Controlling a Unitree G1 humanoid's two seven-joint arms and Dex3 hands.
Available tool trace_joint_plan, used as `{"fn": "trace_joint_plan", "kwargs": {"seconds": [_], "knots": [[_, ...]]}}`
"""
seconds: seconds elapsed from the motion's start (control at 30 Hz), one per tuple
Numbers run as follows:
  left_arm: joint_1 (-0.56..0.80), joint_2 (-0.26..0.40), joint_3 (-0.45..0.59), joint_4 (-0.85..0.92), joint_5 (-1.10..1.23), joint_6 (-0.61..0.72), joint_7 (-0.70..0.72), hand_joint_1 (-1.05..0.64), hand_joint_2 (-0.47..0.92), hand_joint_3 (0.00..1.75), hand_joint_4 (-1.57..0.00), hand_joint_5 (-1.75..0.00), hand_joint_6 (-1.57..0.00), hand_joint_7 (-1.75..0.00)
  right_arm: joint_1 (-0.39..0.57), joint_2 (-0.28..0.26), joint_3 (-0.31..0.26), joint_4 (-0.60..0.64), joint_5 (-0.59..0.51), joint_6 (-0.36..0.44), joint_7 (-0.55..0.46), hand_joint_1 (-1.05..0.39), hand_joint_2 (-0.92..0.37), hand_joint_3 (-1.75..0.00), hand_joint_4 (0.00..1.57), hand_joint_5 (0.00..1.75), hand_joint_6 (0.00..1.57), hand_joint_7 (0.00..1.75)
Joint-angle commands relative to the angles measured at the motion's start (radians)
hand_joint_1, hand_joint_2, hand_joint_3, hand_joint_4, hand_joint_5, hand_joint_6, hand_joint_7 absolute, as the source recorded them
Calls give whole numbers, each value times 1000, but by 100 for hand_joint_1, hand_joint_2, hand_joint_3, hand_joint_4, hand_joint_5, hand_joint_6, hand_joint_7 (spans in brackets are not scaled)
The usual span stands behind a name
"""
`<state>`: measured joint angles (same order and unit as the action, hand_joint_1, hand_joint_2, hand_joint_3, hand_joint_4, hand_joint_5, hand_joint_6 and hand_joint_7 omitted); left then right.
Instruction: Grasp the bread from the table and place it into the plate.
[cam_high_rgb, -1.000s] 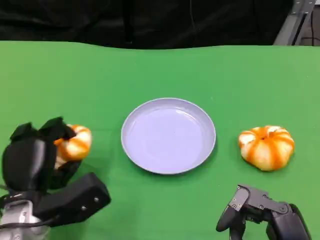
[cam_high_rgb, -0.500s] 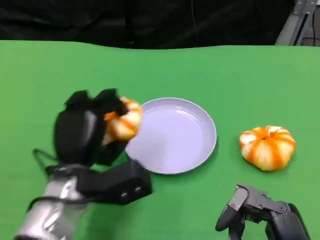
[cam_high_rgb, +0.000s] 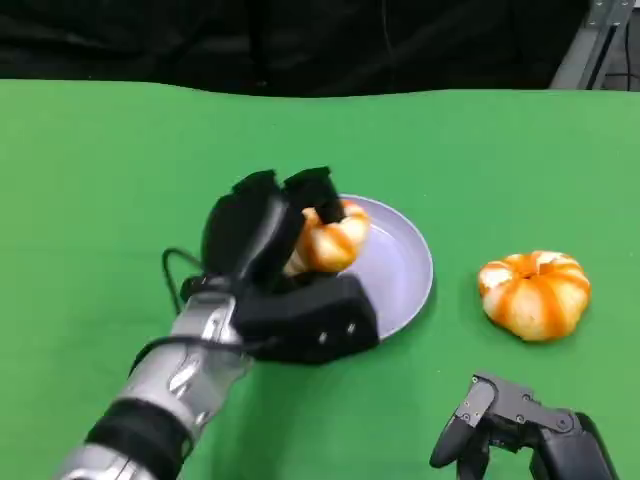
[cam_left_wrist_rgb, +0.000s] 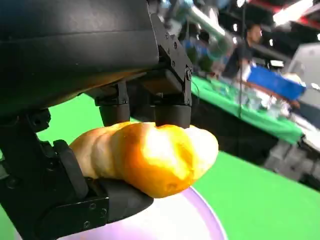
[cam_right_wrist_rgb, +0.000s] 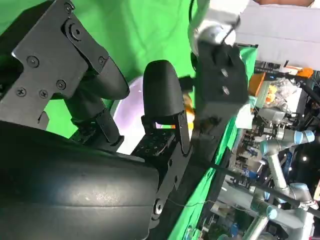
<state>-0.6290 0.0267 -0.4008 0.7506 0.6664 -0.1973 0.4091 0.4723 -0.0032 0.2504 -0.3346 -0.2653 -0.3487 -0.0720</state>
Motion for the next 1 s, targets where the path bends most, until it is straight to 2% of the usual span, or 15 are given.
{"fn": "trace_joint_plan", "kwargs": {"seconds": [0.03, 0.07, 0.1, 0.17, 0.2, 0.27, 0.33, 0.47, 0.6, 0.8, 0.93, 0.97, 1.0], "knots": [[-74, -2, -24, -19, -15, 160, -238, -22, 72, 48, -47, -100, -58, -55, 10, 0, 7, -8, 3, -5, -5, 0, -17, -169, 87, 175, 81, 150], [-86, 4, -38, -33, -5, 204, -296, -28, 82, 31, -37, -80, -50, -38, 10, 1, 10, -6, 3, -7, -6, 0, -18, -169, 87, 175, 81, 150], [-92, 9, -48, -47, 0, 237, -337, -34, 87, 21, -25, -67, -39, -26, 10, 2, 12, -4, 2, -8, -7, 0, -18, -169, 87, 175, 81, 150], [-98, 24, -76, -77, 21, 291, -411, -48, 91, 15, -8, -51, -24, -12, 9, 2, 15, -3, 0, -7, -8, 1, -18, -169, 87, 175, 81, 150], [-97, 29, -85, -91, 28, 309, -432, -53, 92, 15, -4, -45, -20, -9, 8, 1, 16, -4, 1, -6, -9, 1, -18, -169, 87, 175, 81, 150], [-93, 39, -100, -113, 38, 339, -467, -60, 92, 15, -1, -35, -15, -7, 7, 1, 18, -2, 3, -6, -9, 1, -18, -170, 86, 175, 81, 150], [-88, 47, -111, -129, 43, 361, -494, -70, 92, 19, 0, -18, -11, -5, 6, 0, 20, 2, 5, -8, -10, 1, -19, -170, 86, 175, 81, 151], [-43, 94, -123, -207, 46, 358, -545, -81, 92, 25, 0, -2, -8, -4, 9, 1, 19, -9, 2, 3, -13, 0, -19, -169, 87, 175, 81, 152], [-11, 123, -120, -271, 33, 359, -593, -82, 92, 26, 0, 0, -8, -4, 8, -5, 15, -5, 10, -10, -12, 1, -19, -169, 87, 175, 81, 152], [102, 205, -65, -453, -36, 310, -649, -77, 92, 23, -3, -2, -11, -6, 14, -8, 10, -13, -2, -11, -18, 1, -19, -167, 87, 175, 80, 151], [229, 238, 59, -634, -191, 278, -688, -70, 92, 23, -12, -8, -17, -9, 17, -5, 17, -20, -4, -8, -19, 1, -19, -167, 87, 175, 81, 150], [279, 238, 104, -681, -240, 249, -669, -61, 92, 22, -23, -19, -28, -13, 18, -4, 20, -23, -5, -4, -18, 1, -19, -167, 87, 175, 81, 150], [316, 237, 136, -714, -274, 227, -657, -57, 92, 21, -23, -37, -35, -14, 19, -3, 22, -25, -5, -2, -17, 1, -19, -168, 87, 175, 81, 150]]}}
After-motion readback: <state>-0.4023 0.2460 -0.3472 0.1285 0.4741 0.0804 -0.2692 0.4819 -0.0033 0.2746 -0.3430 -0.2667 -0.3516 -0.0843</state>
